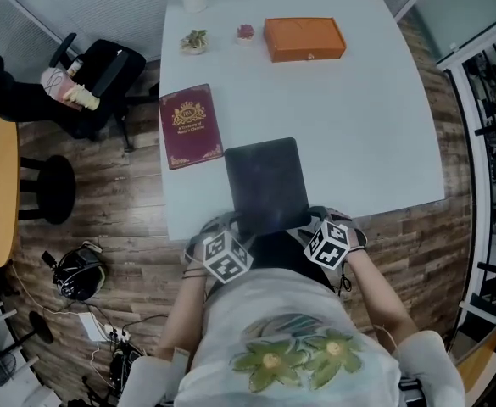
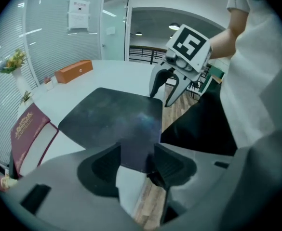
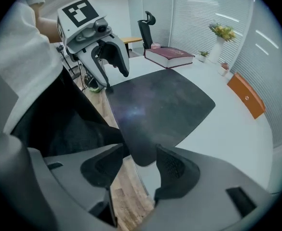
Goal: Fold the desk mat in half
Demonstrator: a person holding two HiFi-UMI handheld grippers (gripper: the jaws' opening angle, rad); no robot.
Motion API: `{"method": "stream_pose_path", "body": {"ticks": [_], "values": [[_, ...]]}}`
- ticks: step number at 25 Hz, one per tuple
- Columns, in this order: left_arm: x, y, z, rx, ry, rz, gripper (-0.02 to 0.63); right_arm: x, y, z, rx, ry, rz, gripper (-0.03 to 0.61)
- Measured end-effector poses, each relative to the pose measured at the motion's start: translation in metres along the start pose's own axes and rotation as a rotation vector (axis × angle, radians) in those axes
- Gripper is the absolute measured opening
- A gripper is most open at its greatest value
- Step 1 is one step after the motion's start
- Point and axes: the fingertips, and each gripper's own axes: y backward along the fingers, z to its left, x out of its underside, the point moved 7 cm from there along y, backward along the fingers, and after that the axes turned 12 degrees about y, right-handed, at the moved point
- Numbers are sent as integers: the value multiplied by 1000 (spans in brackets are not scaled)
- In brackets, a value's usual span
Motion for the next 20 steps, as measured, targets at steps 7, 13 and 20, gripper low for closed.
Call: {"method": "stream_pose_path", "body": {"ticks": [7, 13, 20], "values": [[19, -29, -26, -88, -216, 98, 215, 3, -10, 6, 104, 85, 54, 207], [17, -26, -20, -81, -143, 80, 186, 5, -9, 7, 125, 86, 38, 187], [14, -15, -22, 14, 19, 60, 18, 2, -4, 9, 58, 42, 4, 66]]}}
